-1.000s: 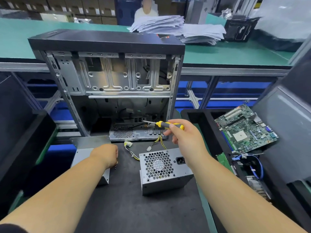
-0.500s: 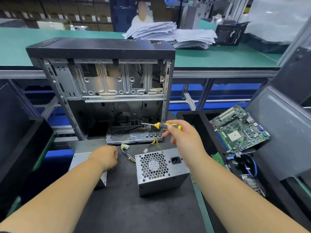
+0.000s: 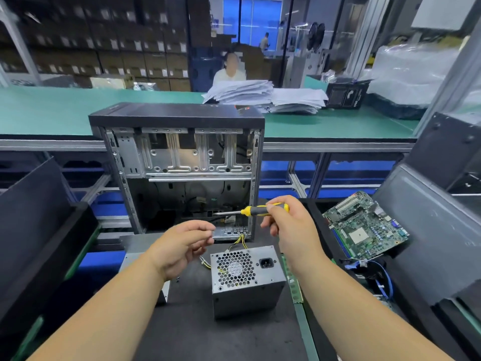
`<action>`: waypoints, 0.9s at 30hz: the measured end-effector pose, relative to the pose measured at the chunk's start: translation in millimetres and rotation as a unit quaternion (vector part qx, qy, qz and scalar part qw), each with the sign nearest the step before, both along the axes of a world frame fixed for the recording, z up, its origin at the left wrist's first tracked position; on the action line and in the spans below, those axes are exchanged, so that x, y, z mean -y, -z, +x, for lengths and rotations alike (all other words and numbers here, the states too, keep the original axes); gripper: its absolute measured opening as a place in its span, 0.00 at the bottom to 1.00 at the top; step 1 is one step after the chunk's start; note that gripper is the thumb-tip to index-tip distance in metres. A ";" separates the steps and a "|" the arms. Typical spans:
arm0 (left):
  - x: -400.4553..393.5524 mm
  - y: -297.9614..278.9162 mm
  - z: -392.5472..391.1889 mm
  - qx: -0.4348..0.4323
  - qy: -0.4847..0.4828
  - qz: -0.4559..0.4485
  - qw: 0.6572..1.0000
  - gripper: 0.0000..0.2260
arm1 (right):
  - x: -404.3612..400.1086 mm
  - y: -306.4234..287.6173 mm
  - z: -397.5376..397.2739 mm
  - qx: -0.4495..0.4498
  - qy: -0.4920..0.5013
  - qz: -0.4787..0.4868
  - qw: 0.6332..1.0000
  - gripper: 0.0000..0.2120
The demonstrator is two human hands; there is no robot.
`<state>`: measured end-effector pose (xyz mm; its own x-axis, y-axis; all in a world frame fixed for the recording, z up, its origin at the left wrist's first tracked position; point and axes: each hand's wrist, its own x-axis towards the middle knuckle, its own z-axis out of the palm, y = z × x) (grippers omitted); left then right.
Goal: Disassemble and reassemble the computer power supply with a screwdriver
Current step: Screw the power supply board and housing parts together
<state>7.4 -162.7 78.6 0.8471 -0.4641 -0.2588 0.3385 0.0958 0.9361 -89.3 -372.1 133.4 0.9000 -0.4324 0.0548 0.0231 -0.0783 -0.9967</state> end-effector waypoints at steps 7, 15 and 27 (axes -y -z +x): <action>19.1 -0.7 -31.2 -0.035 -0.029 -0.058 0.997 0.09 | 10.4 -9.0 -23.2 0.025 -0.020 -0.022 0.999 0.09; 43.2 -3.5 -56.2 -0.014 -0.031 -0.069 0.997 0.08 | 31.8 -2.0 -38.7 0.011 -0.025 -0.050 0.998 0.04; 59.6 -2.4 -79.4 -0.005 -0.056 -0.065 0.996 0.09 | 54.2 5.1 -62.7 0.006 -0.046 -0.065 0.997 0.05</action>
<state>-72.0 -222.2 80.9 0.8935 -0.3968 -0.2102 0.3271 0.2546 0.9100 -152.0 -426.2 128.3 0.9341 -0.3372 0.1171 0.0487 -0.2045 -0.9777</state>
